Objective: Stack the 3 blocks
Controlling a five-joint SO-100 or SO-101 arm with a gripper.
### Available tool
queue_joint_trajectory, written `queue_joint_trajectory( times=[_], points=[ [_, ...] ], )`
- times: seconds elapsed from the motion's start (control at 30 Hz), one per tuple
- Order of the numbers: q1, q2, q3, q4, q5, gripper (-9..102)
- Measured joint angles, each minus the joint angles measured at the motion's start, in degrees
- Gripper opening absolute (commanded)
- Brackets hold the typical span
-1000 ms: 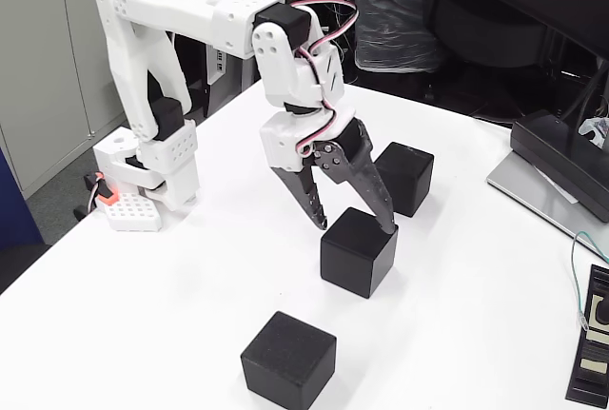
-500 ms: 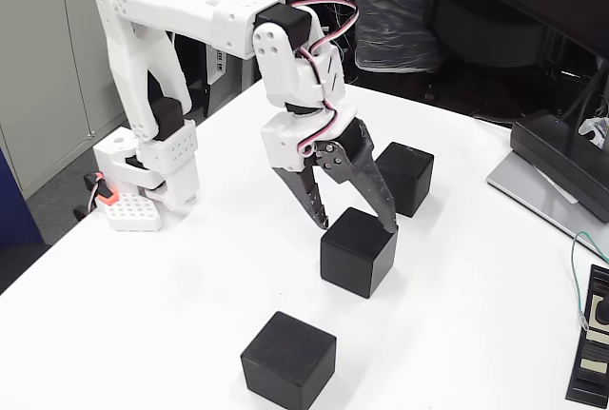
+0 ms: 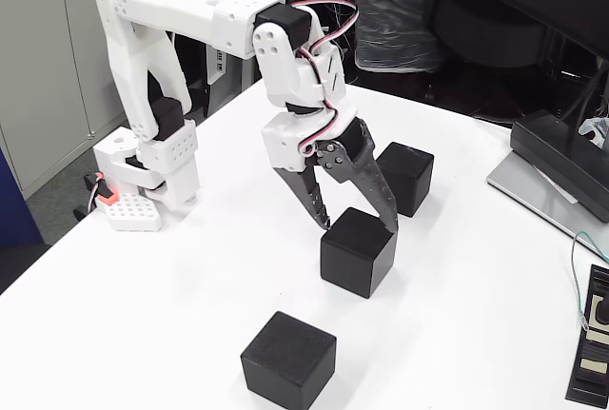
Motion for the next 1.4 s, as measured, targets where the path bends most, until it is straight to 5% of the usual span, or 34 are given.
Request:
queue_joint_trajectory(
  times=[1.4],
  points=[
    [-4.7, -0.2, 0.0, 5.2, 1.5, 30]
  ],
)
